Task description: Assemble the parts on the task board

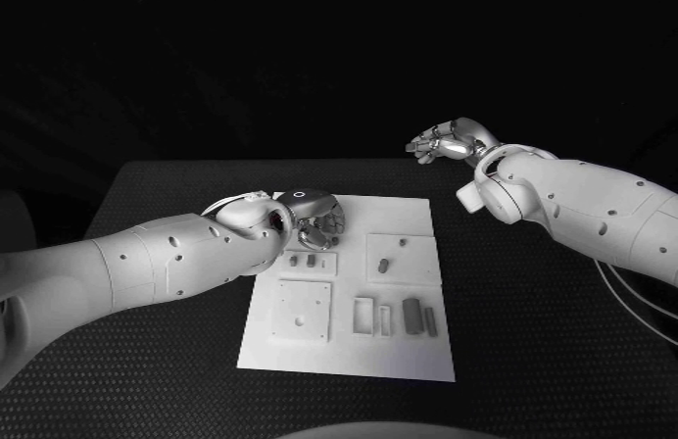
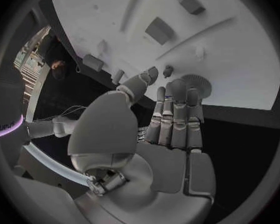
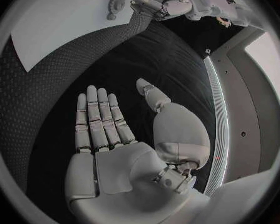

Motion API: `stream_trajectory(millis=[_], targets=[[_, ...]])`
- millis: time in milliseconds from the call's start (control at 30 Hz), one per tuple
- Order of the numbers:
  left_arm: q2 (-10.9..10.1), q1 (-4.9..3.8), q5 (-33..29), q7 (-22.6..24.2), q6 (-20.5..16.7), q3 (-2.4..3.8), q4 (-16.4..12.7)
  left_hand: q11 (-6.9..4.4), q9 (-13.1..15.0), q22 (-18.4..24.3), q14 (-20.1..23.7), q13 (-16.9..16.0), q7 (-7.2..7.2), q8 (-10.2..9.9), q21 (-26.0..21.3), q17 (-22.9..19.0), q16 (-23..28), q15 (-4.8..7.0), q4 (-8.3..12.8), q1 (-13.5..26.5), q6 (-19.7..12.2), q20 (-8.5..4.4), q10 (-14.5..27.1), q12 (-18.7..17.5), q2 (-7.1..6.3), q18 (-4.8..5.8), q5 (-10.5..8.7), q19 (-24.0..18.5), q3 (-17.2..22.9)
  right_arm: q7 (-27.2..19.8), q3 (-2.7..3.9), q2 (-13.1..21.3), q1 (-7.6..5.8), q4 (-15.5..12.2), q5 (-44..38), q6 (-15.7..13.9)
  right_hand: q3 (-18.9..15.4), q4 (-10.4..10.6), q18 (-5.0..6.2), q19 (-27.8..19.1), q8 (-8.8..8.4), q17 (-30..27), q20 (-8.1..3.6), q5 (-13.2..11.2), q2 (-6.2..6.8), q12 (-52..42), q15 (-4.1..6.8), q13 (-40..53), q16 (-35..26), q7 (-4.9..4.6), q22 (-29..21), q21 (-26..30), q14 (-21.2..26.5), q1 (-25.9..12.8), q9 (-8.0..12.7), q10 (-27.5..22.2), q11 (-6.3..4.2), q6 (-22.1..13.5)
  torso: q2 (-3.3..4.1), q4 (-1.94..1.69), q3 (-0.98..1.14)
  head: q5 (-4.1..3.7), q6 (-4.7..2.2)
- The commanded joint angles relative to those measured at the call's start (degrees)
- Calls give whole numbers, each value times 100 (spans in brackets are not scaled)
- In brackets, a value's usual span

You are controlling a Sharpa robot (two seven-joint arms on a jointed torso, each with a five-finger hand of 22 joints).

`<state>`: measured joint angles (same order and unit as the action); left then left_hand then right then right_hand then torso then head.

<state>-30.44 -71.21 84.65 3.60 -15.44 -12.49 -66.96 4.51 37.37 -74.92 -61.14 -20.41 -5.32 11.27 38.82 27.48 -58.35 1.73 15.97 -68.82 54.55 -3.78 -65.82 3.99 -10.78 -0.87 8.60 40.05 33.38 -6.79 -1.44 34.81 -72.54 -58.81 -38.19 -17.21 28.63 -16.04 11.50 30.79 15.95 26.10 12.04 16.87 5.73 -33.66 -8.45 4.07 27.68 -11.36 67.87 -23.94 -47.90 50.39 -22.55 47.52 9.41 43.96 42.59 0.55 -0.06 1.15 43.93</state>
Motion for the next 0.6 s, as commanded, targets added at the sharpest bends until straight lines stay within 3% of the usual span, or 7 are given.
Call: stream_trajectory(millis=[33,233,467,600], targets=[[82,27,140,37,144,2,91,-15,-8,-115,-36,13,-24,-5,25,9,-22,1,3,3,9,-155,-44,-7,22,87,-19,35,-29,-65,3,-7,1,-4,-5,80,30,-6,-27,-16,39,-7,22,36,-7,-3,-21,-8,-24,-128,9,20,-4,-53,9,26,-1,-19,2,3,1,-17,4],[183,116,142,27,110,4,260,-20,-54,-114,-71,76,-39,-14,47,52,-148,14,-8,25,4,-173,-63,-22,80,87,-14,62,-33,-64,3,-4,1,-29,-5,85,29,-6,-27,-15,40,-7,23,36,-7,-4,-21,-8,-24,-128,11,21,-4,-54,10,26,-1,-19,9,7,-4,-51,20],[207,130,141,33,95,6,354,-13,-84,-111,-71,121,-47,-15,55,66,-205,9,-30,43,7,-180,-59,-24,124,87,-7,71,-23,-61,3,12,1,-38,-5,86,29,-6,-27,-14,41,-7,23,36,-8,-4,-21,-8,-24,-128,13,23,-4,-56,11,26,-1,-18,26,31,-3,-57,10],[208,130,134,39,96,7,366,-18,-111,-109,-96,161,-51,-11,60,89,-288,17,-44,48,18,-185,-71,-19,164,87,2,75,-7,-62,3,7,1,-39,-5,86,28,-6,-26,-14,41,-7,23,37,-8,-4,-21,-8,-24,-128,14,24,-4,-56,11,26,-1,-18,18,22,-2,-71,19]])
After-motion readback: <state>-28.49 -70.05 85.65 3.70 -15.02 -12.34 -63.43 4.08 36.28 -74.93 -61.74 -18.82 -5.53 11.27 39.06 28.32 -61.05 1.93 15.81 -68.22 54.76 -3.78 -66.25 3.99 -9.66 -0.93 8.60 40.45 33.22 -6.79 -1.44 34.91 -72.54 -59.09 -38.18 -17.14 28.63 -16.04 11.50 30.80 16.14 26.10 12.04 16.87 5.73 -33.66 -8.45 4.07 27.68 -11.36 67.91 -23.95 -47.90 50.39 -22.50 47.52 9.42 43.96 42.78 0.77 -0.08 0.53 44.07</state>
